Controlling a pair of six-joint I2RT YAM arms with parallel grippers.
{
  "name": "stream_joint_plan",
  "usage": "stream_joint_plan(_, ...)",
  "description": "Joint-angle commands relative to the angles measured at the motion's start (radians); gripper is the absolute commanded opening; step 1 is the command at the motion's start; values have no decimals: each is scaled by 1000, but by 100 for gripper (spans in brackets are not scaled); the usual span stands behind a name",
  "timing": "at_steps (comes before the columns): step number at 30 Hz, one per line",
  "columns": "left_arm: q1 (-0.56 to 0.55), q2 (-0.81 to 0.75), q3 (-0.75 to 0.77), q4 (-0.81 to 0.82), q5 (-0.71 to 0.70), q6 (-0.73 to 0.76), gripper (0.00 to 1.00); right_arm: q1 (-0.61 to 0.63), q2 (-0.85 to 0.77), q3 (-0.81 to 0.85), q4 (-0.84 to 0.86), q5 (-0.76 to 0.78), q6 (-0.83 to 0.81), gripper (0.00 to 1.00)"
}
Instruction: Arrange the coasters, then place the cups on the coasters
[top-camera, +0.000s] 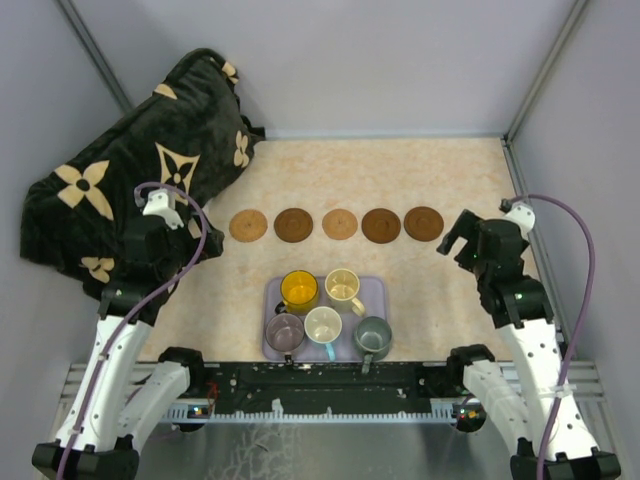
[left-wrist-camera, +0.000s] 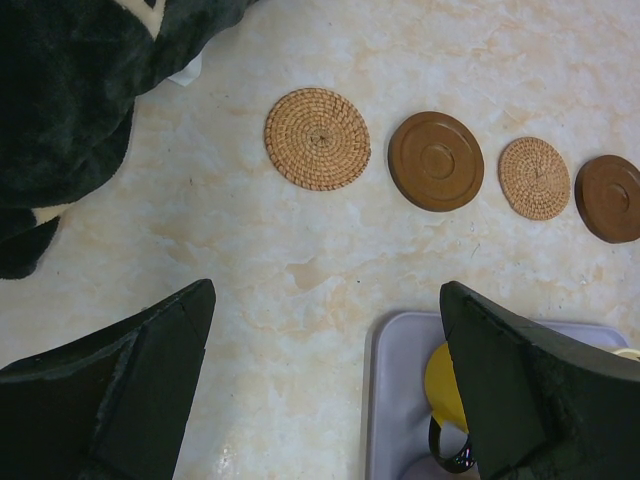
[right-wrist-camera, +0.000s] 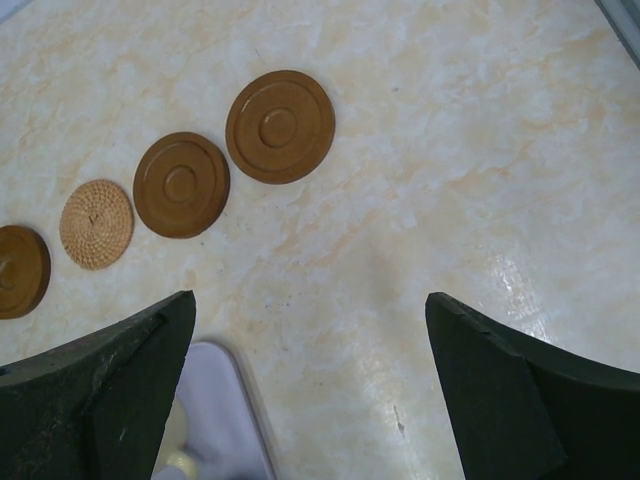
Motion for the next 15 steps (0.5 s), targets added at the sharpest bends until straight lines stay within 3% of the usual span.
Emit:
stream_joint_plan(1, -2, -3, -10, 24, 12, -6, 100, -7, -24, -23, 43, 5, -10, 99)
stream_joint_plan(10, -4, -6, -27, 24, 157, 45, 100, -6, -70, -99, 99, -273, -83, 99)
stream_joint_plan(15, -6, -37, -44, 35, 206, 41, 100, 15, -76, -90, 63, -271, -81, 99)
